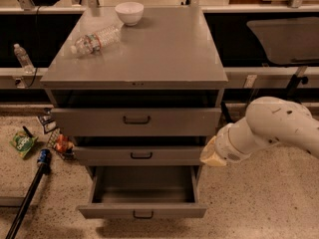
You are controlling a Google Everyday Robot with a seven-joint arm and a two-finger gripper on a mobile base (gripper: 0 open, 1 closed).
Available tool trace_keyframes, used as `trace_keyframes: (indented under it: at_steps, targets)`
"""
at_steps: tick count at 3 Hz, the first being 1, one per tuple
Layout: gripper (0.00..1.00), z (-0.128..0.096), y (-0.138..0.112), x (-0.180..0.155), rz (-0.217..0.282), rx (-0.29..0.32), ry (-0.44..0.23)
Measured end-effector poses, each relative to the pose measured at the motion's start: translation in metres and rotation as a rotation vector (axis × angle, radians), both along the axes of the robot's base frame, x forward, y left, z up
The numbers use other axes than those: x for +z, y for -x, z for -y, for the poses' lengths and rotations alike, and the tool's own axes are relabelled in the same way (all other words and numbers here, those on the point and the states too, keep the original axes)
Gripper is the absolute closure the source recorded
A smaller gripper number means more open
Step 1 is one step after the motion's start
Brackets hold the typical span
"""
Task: Close bottom drawer
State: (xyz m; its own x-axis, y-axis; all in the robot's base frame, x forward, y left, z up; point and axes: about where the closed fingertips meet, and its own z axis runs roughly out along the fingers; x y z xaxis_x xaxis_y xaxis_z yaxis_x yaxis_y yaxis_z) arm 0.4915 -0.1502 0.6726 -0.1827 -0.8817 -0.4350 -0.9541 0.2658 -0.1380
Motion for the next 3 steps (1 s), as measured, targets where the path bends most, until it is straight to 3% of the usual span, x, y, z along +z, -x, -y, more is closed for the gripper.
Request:
trace_keyframes:
  at_steps: [1,2,3]
  targets:
    - [1.00,-0.005,-0.003,-0.031,-0.030,-0.058,-0.061]
    - [1.00,-0.016,0.011,-0.117,-0.110,-0.144,-0.139]
    - [1.00,-0.034,0.012,-0.198,-0.102,-0.159,-0.202]
